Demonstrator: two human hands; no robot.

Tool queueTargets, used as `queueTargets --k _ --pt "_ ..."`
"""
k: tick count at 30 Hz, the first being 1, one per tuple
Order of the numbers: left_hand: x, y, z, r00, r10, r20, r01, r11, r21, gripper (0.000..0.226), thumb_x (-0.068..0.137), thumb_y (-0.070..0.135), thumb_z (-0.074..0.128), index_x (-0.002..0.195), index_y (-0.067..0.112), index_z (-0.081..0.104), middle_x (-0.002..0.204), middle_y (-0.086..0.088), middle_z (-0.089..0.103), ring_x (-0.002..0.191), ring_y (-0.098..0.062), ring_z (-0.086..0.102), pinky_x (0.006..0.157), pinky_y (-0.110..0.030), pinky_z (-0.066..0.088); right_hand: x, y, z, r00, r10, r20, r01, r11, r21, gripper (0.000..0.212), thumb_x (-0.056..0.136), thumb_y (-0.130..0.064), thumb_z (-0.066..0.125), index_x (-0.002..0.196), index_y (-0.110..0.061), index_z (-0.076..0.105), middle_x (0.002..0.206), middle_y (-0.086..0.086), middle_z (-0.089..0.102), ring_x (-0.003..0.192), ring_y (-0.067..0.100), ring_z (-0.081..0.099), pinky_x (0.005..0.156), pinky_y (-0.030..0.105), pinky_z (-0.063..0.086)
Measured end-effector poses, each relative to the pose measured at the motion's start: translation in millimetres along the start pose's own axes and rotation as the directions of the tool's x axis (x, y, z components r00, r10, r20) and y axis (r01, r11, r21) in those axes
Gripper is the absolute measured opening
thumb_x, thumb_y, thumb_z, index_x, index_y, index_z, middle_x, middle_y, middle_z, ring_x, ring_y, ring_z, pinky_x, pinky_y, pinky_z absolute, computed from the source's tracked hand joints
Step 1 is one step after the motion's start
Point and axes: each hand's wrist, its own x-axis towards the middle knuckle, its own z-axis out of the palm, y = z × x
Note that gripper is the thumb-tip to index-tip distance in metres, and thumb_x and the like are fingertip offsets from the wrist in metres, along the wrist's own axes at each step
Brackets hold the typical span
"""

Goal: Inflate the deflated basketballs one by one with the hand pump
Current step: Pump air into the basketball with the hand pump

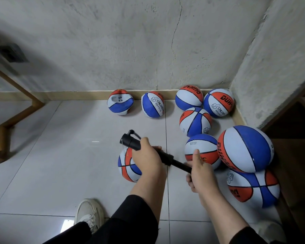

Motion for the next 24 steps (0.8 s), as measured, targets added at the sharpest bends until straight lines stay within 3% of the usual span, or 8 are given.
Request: queueTargets --k 3,8,12,16,20,22,24 --pt "13.2 7.9 -5.5 1.000 -0.003 -0.017 0.003 1.000 0.010 0.040 0.093 0.035 0.054 0.113 0.003 0.067 0.065 -0.006 0.072 0.056 -0.020 0.063 0.060 -0.046 0.063 3.5 10.3 -14.3 0.999 0.036 -0.029 -0.034 0.999 0.041 0.072 0.104 -0.063 0.032 0.098 -0.005 0.074 0.048 0.009 0.052 0.033 0.014 0.041 0.039 0.019 0.030" --pt "12.1 2.8 -2.4 0.999 0.020 -0.034 -0.021 1.000 -0.016 0.037 0.091 0.031 0.052 0.110 0.001 0.063 0.061 -0.004 0.067 0.056 -0.020 0.060 0.058 -0.037 0.056 4.4 11.2 -8.3 0.999 0.051 -0.016 -0.050 0.998 0.037 0.072 0.103 -0.065 0.033 0.100 -0.004 0.071 0.049 0.008 0.052 0.037 0.017 0.040 0.041 0.021 0.030" --pt "-1.8 -6.5 1.6 1.000 0.025 0.005 -0.025 0.999 -0.043 0.017 0.093 0.025 0.052 0.093 0.008 0.056 0.060 -0.006 0.061 0.053 -0.018 0.057 0.046 -0.026 0.049 0.0 0.7 5.0 0.999 0.041 0.024 -0.041 0.999 0.031 0.069 0.102 -0.065 0.033 0.097 -0.007 0.069 0.052 0.009 0.055 0.042 0.020 0.043 0.043 0.022 0.031" --pt "-20.7 -15.6 4.1 0.998 0.060 0.019 -0.059 0.997 -0.042 0.016 0.093 0.021 0.053 0.081 0.011 0.049 0.053 -0.003 0.057 0.056 -0.022 0.054 0.058 -0.033 0.049 -4.0 -4.6 18.3 0.998 -0.035 0.055 0.035 0.999 -0.003 0.073 0.102 -0.065 0.031 0.085 -0.003 0.066 0.051 0.008 0.057 0.048 0.025 0.050 0.049 0.029 0.038" --pt "-25.4 -17.1 5.2 0.995 0.060 0.081 -0.060 0.998 0.001 0.015 0.094 0.022 0.053 0.088 0.009 0.053 0.057 -0.005 0.060 0.056 -0.021 0.056 0.060 -0.033 0.050 -6.2 0.2 21.4 0.996 -0.087 0.007 0.087 0.995 -0.049 0.075 0.101 -0.067 0.031 0.077 -0.003 0.061 0.060 0.012 0.061 0.057 0.028 0.059 0.059 0.037 0.045" --pt "-22.6 -14.6 5.6 0.995 0.042 0.093 -0.043 0.999 0.005 0.019 0.095 0.024 0.054 0.096 0.005 0.057 0.061 -0.007 0.062 0.060 -0.022 0.058 0.062 -0.035 0.053 -5.6 -0.7 16.7 0.999 -0.048 -0.009 0.048 0.999 -0.011 0.073 0.101 -0.067 0.031 0.084 -0.003 0.063 0.057 0.011 0.058 0.052 0.026 0.055 0.054 0.034 0.043" --pt "-12.9 -7.5 4.7 0.998 0.025 0.065 -0.025 1.000 -0.001 0.031 0.096 0.028 0.055 0.106 0.000 0.062 0.063 -0.007 0.064 0.060 -0.023 0.060 0.054 -0.032 0.054 -4.4 -1.0 7.6 1.000 0.009 0.000 -0.009 0.999 0.043 0.071 0.102 -0.066 0.032 0.093 -0.006 0.067 0.054 0.010 0.055 0.043 0.021 0.049 0.045 0.025 0.037"
